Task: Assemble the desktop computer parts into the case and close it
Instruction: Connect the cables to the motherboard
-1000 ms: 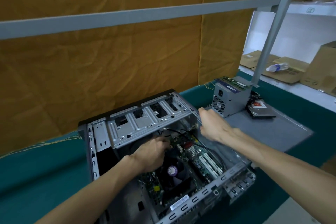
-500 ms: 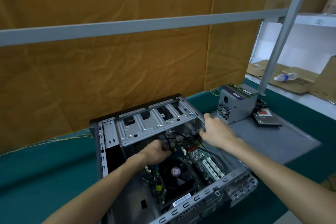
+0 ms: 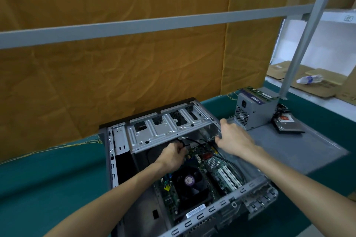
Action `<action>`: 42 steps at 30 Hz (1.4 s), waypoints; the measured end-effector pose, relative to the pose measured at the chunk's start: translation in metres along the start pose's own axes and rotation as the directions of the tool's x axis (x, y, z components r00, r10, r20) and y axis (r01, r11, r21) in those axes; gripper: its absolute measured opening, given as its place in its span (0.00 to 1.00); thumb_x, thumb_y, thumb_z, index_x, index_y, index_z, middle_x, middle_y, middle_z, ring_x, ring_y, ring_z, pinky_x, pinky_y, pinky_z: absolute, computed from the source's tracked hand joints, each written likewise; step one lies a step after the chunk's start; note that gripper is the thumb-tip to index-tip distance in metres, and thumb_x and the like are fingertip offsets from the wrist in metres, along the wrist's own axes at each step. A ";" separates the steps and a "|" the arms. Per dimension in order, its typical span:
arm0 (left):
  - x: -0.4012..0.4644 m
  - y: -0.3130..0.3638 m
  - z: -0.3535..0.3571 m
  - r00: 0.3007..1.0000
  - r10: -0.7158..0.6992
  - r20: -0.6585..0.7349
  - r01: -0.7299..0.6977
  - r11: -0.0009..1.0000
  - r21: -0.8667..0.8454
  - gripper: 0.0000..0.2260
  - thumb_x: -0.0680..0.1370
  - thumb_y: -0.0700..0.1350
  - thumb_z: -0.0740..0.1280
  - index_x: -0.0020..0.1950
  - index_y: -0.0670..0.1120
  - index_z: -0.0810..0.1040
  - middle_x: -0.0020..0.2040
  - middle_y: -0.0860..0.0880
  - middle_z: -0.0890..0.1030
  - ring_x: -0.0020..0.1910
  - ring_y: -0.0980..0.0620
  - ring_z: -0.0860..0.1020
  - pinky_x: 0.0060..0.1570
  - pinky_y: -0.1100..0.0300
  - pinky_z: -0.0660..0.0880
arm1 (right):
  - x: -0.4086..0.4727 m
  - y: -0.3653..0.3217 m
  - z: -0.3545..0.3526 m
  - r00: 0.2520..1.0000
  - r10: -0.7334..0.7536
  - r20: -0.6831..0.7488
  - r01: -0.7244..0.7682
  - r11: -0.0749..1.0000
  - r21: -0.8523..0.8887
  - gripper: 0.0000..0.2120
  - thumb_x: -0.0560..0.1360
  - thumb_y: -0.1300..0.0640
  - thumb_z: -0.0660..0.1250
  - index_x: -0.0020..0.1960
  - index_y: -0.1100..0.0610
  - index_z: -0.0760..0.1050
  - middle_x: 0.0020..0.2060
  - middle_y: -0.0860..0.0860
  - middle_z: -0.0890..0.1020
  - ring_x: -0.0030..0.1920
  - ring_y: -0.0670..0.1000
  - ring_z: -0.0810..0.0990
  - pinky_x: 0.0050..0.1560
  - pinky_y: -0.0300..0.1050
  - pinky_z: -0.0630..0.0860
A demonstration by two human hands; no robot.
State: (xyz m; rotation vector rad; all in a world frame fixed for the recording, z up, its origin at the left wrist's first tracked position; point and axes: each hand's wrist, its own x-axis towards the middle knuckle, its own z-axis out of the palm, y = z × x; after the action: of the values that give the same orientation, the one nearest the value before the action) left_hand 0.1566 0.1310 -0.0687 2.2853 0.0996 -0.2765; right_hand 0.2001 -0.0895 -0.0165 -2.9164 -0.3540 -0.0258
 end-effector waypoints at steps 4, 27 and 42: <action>-0.003 0.006 0.002 0.986 -0.116 0.123 0.155 0.907 -0.391 0.11 0.85 0.40 0.55 0.51 0.42 0.75 0.36 0.48 0.78 0.25 0.54 0.66 0.25 0.62 0.62 | 0.001 0.001 0.000 1.000 0.002 -0.011 -0.002 1.000 -0.006 0.12 0.80 0.51 0.66 0.55 0.55 0.65 0.35 0.50 0.77 0.34 0.52 0.79 0.27 0.45 0.70; -0.031 0.027 -0.026 0.902 0.020 0.431 0.293 0.705 -0.646 0.13 0.86 0.48 0.58 0.58 0.45 0.81 0.54 0.47 0.84 0.51 0.53 0.81 0.55 0.59 0.76 | 0.000 0.001 0.001 1.000 0.000 -0.009 0.000 1.000 0.025 0.13 0.81 0.49 0.67 0.56 0.55 0.65 0.33 0.48 0.77 0.31 0.46 0.74 0.26 0.44 0.64; 0.012 0.018 0.022 0.972 0.212 0.105 -0.234 0.926 0.297 0.14 0.77 0.60 0.70 0.47 0.50 0.74 0.41 0.50 0.81 0.38 0.50 0.78 0.34 0.56 0.70 | -0.048 -0.022 0.001 0.927 -0.291 0.238 0.321 0.942 -0.099 0.13 0.76 0.67 0.59 0.58 0.60 0.74 0.54 0.56 0.76 0.51 0.57 0.78 0.46 0.50 0.77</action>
State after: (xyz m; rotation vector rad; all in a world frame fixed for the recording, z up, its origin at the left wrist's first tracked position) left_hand 0.1672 0.1024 -0.0723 2.5644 -0.2579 -0.2682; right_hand 0.1485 -0.0792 -0.0154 -2.9704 -0.8768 0.2387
